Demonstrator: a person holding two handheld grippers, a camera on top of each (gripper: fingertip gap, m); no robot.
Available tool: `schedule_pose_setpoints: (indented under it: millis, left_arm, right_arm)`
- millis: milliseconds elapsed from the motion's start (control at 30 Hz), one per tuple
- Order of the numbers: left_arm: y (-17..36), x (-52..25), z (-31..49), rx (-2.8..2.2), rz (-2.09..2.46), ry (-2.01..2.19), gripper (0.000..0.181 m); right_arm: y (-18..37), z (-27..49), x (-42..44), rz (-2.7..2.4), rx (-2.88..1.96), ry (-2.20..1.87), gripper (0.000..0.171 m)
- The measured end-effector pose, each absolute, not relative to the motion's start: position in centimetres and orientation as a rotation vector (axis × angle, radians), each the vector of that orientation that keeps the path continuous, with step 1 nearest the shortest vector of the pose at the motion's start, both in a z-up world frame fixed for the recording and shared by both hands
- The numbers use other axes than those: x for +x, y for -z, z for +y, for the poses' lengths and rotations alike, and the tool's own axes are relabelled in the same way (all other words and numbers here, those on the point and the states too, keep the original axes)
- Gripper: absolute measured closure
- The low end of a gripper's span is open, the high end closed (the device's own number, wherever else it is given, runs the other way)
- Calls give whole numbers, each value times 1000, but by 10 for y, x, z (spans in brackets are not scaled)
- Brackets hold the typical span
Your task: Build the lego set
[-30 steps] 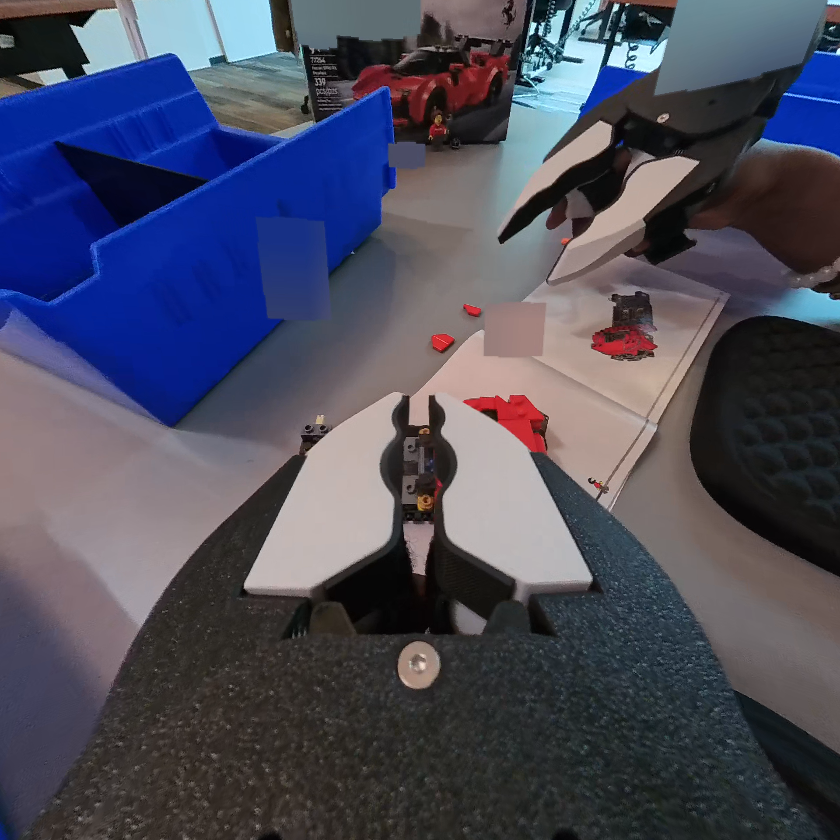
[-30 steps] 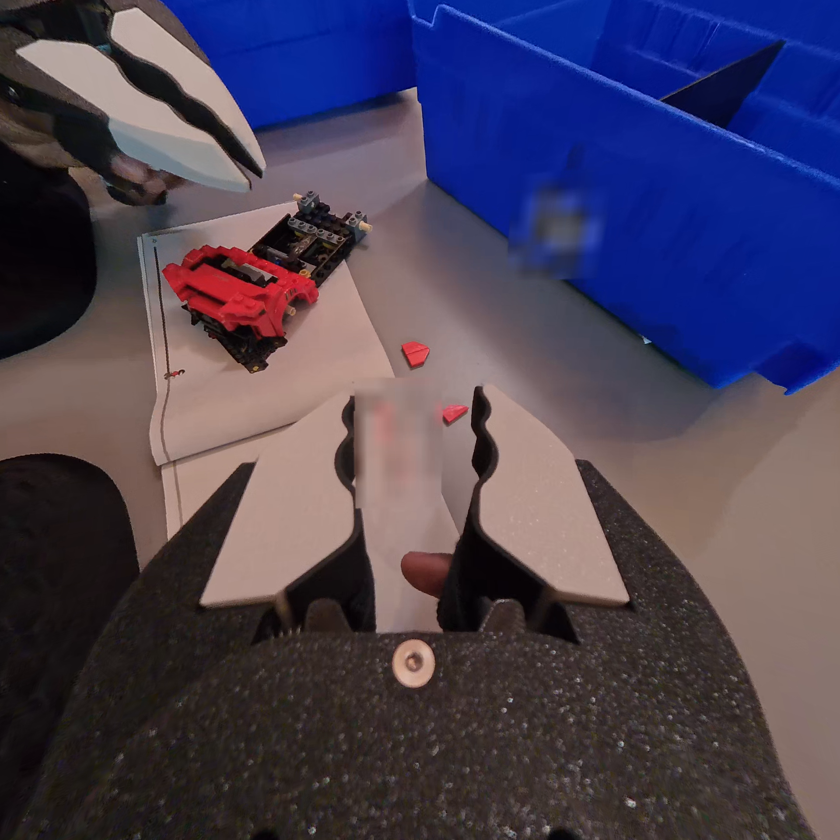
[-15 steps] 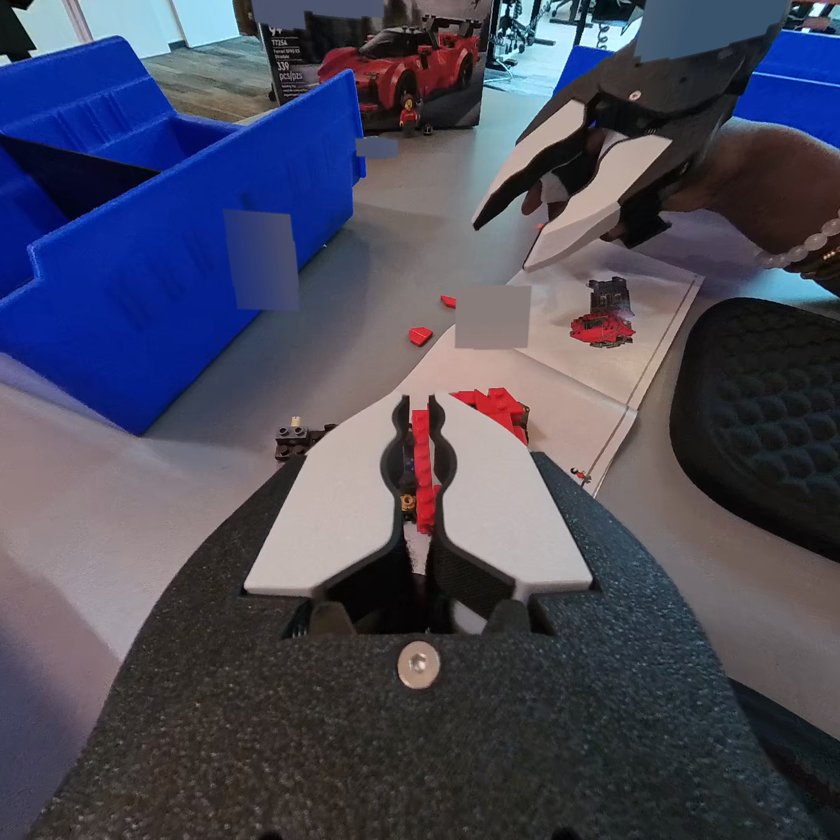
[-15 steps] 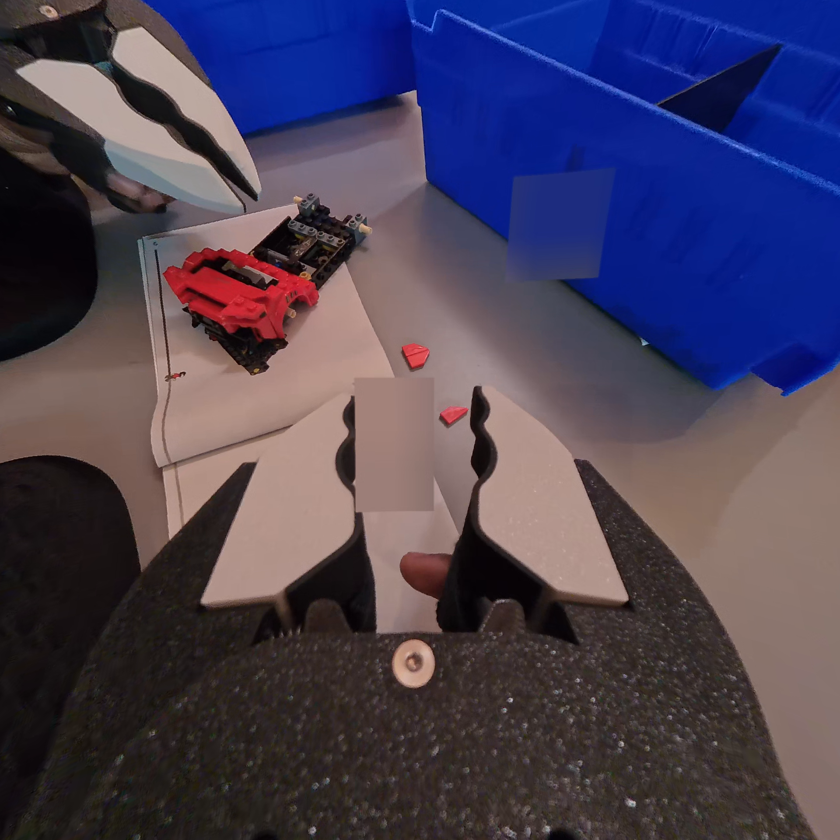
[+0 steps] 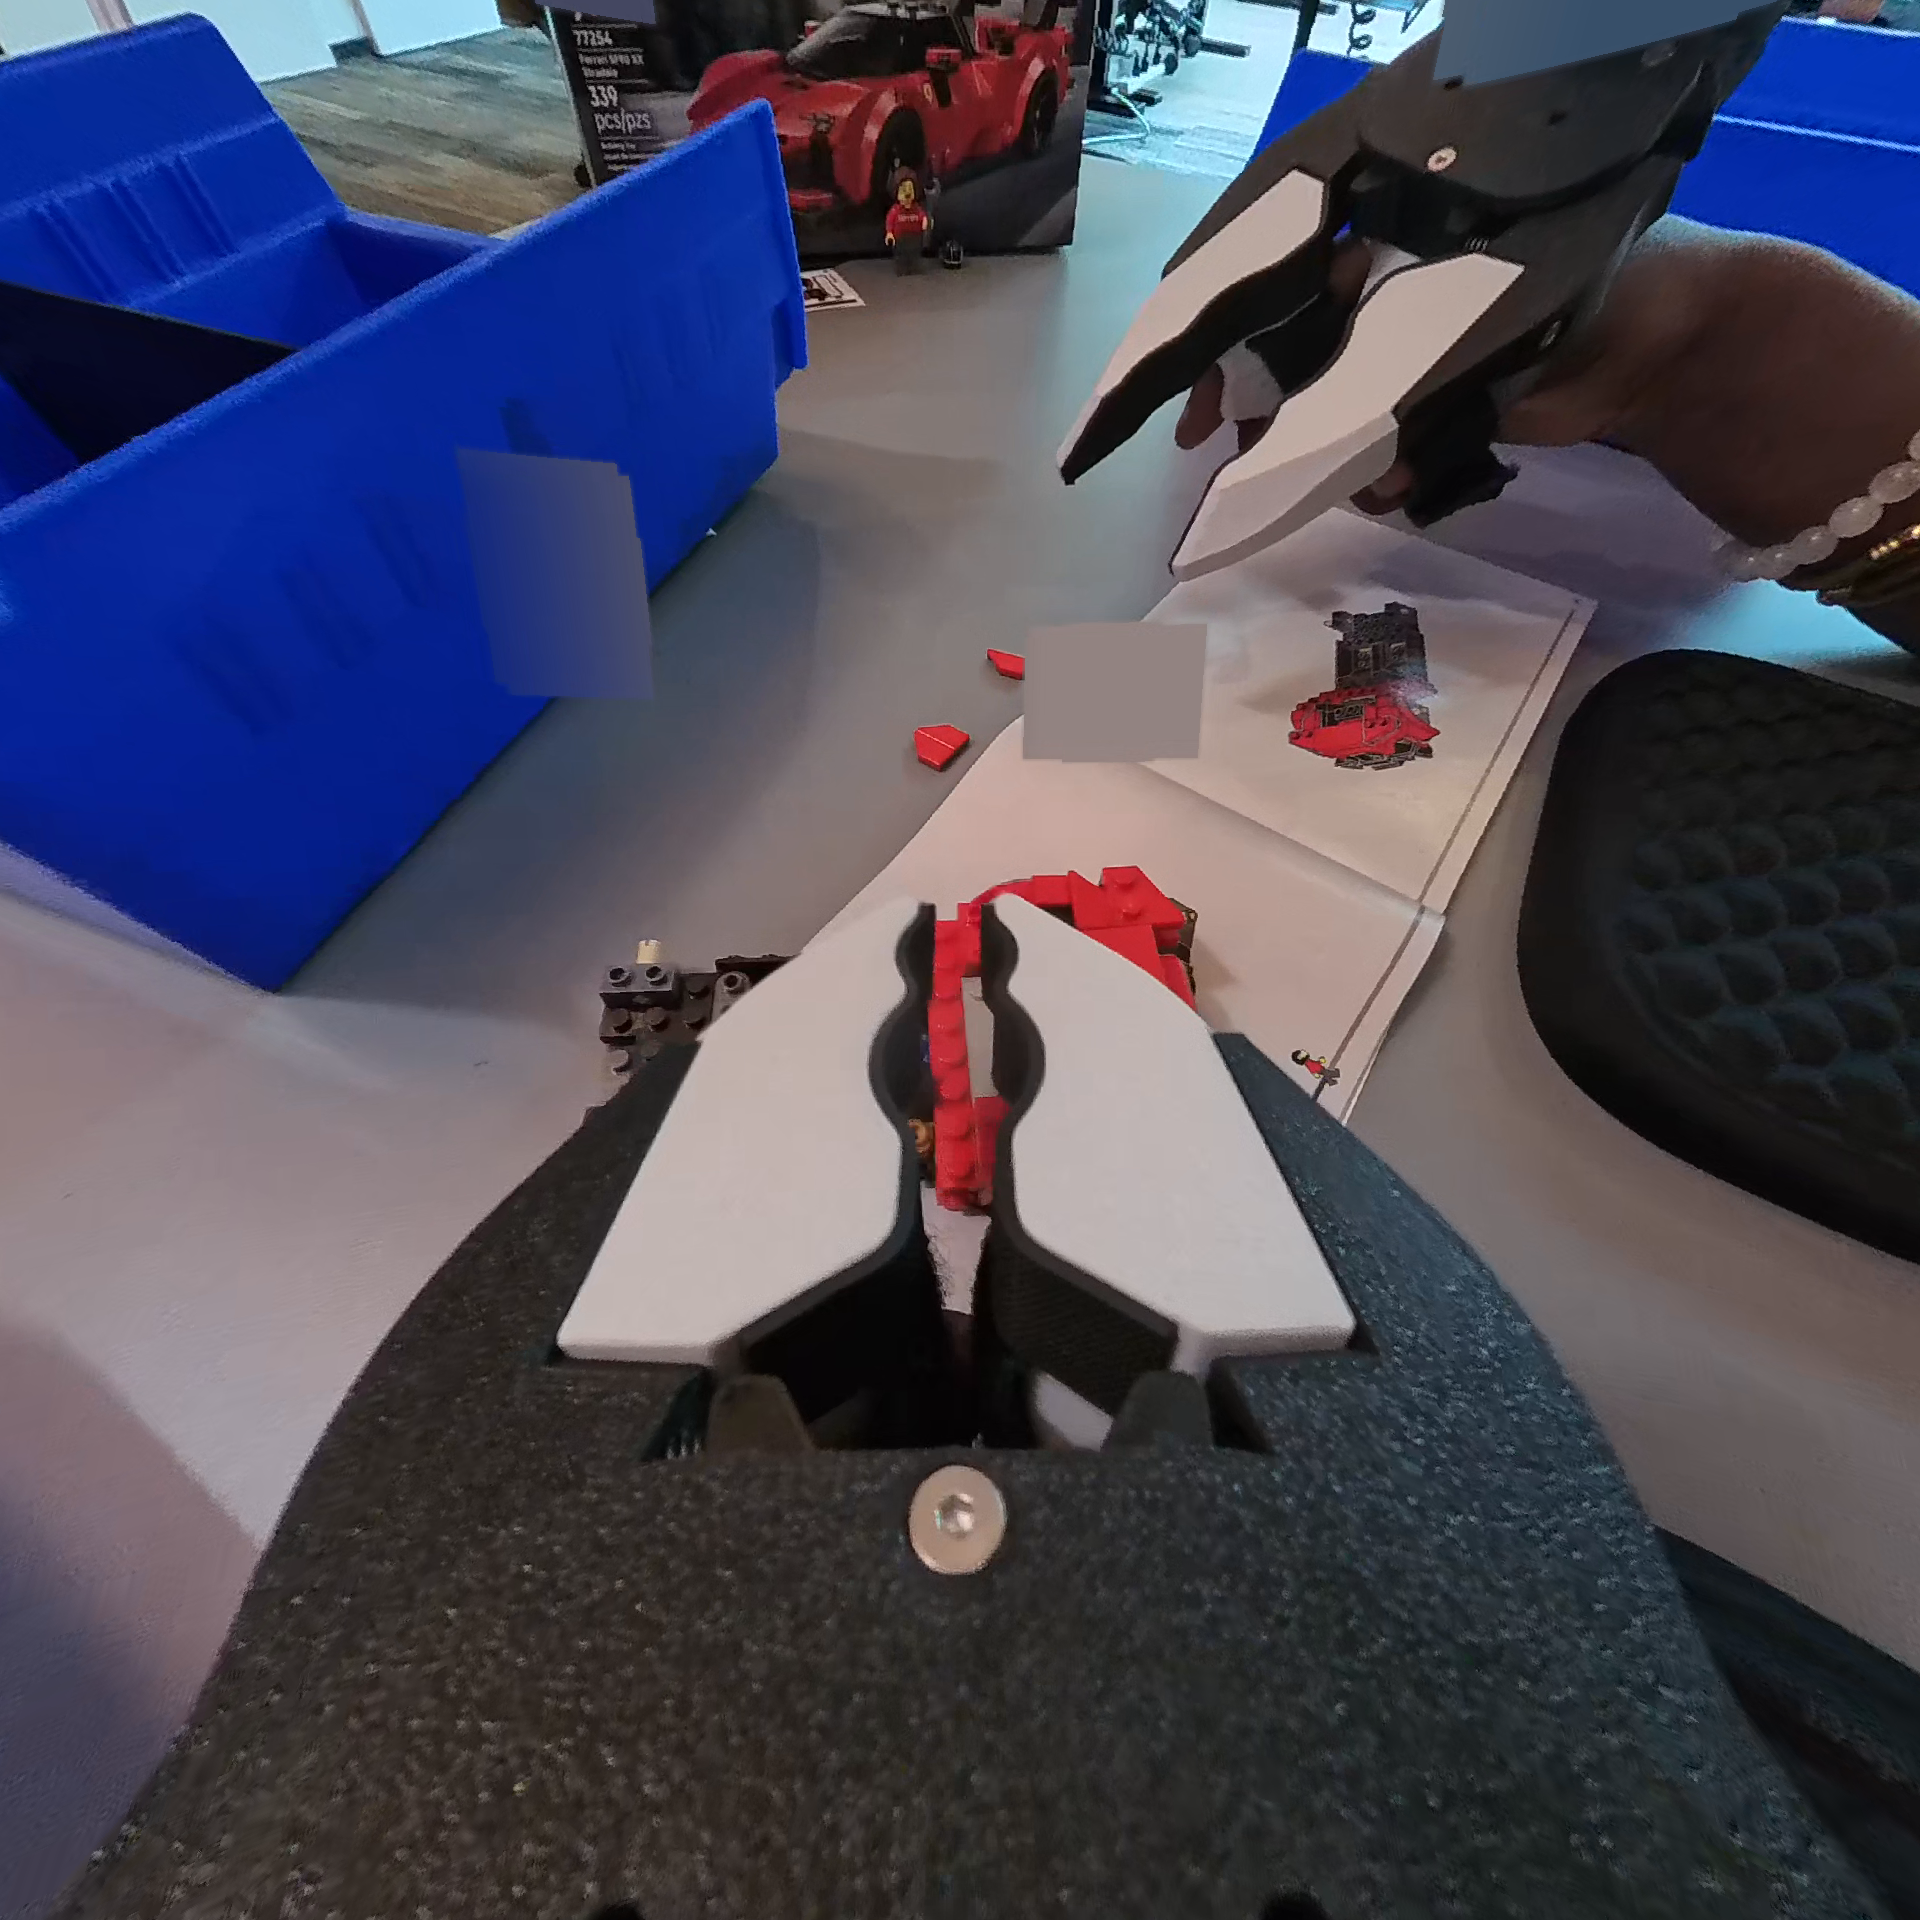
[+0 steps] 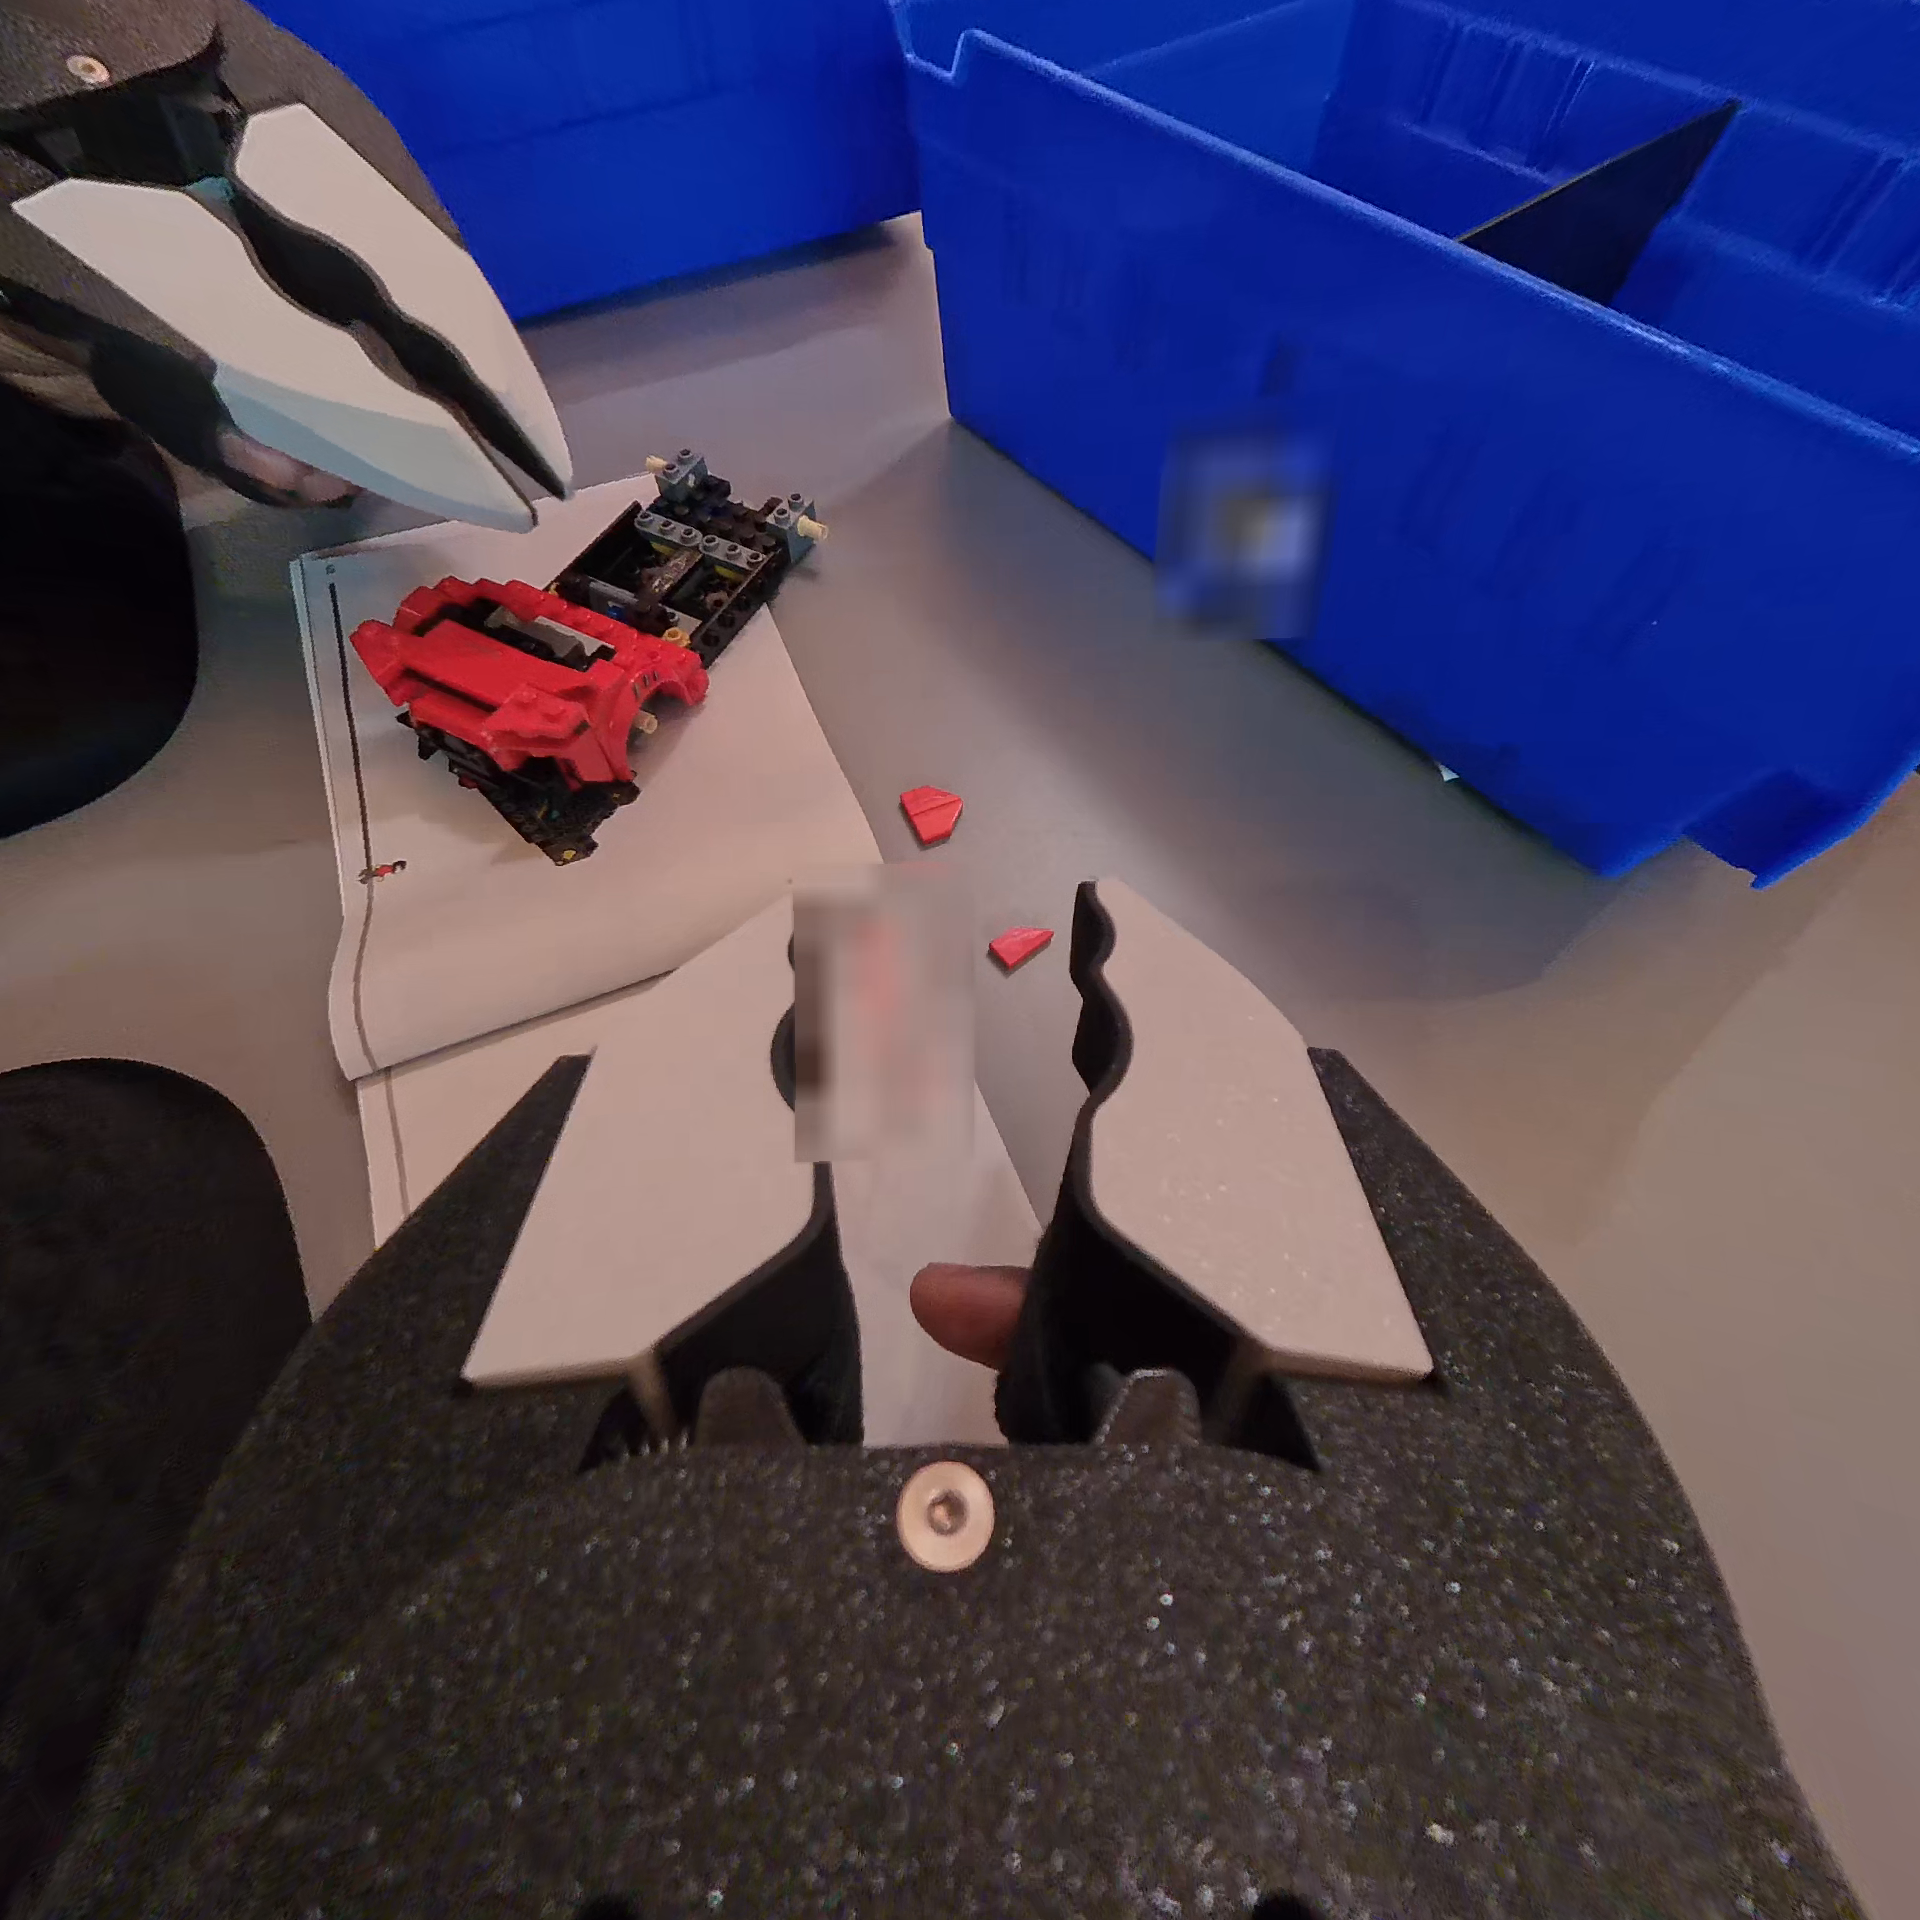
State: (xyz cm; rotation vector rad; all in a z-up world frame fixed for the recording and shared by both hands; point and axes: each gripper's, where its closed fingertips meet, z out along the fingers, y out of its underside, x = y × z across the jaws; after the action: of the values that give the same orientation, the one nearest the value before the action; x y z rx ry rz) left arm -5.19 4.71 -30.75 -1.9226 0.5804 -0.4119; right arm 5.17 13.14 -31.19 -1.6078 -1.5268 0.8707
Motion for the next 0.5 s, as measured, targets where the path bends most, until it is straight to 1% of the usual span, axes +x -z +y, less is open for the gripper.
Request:
schedule_pose_setpoints:
  millis: [500]
  left_arm:
    - [315,-44,44,-1946,639,433,173]
  right_arm:
    - [312,133,52,-1519,-1617,-864,126]
